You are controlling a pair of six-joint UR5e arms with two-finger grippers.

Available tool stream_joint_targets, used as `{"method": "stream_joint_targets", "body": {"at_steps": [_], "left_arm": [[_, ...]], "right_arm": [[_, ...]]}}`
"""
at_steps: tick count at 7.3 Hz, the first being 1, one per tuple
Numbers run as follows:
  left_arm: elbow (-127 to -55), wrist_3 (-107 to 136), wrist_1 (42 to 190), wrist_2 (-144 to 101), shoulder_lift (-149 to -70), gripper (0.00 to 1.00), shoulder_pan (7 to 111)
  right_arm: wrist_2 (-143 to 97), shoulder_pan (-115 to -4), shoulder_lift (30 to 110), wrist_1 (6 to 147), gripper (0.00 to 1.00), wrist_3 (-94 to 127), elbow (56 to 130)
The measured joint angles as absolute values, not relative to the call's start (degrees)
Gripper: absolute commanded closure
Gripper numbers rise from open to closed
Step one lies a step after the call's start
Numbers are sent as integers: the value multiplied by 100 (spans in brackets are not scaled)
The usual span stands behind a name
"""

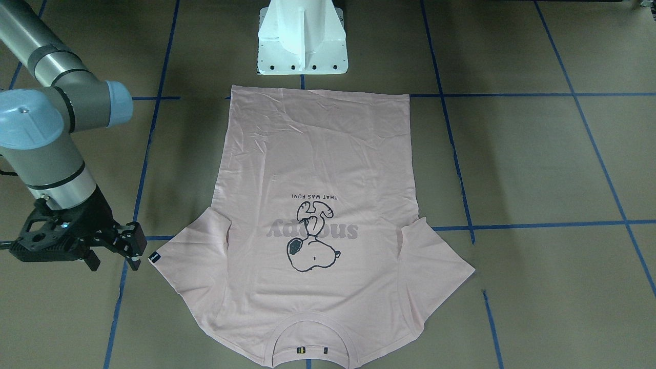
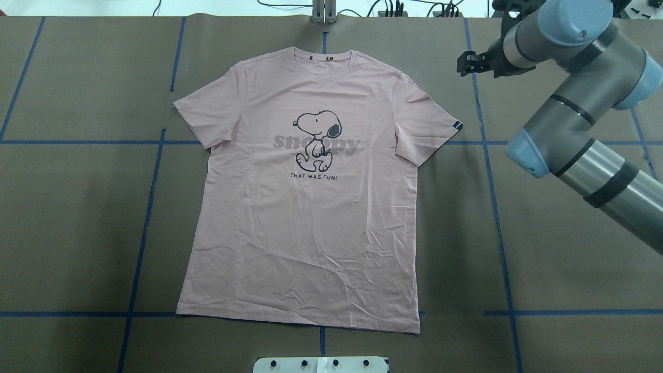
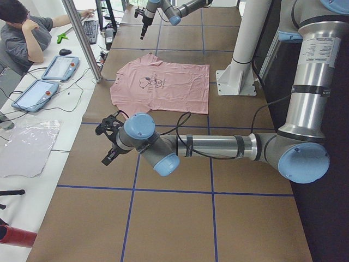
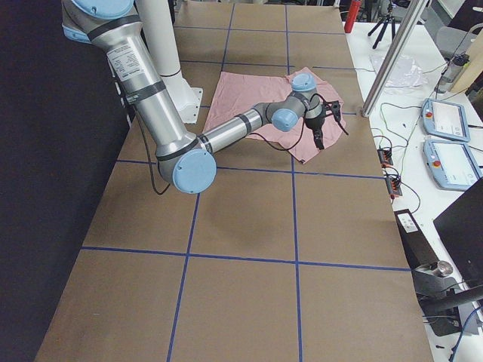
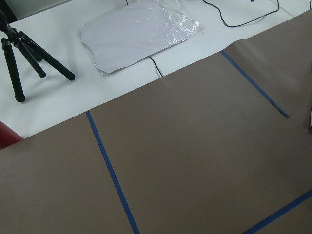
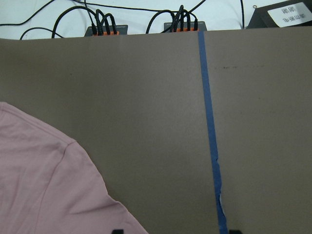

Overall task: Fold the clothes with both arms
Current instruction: 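Move the right gripper over the pink T-shirt's collar and shoulder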

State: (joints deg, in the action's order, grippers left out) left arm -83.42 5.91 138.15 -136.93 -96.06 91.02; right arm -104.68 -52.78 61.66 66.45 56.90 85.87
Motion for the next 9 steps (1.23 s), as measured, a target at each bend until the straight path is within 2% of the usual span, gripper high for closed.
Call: {"method": "stream_joint_targets", "body": {"at_steps": [3,9], "left_arm": [[-8341,589,13825,-13693,-9606,0,9097],[-8328,589,13825,-13703,-9601,0,9097]], "right_arm": [[-9872,-4754,6203,6588,44,5914,8282],[-9712,-4497,6220,6571,46,5921,7962]]}}
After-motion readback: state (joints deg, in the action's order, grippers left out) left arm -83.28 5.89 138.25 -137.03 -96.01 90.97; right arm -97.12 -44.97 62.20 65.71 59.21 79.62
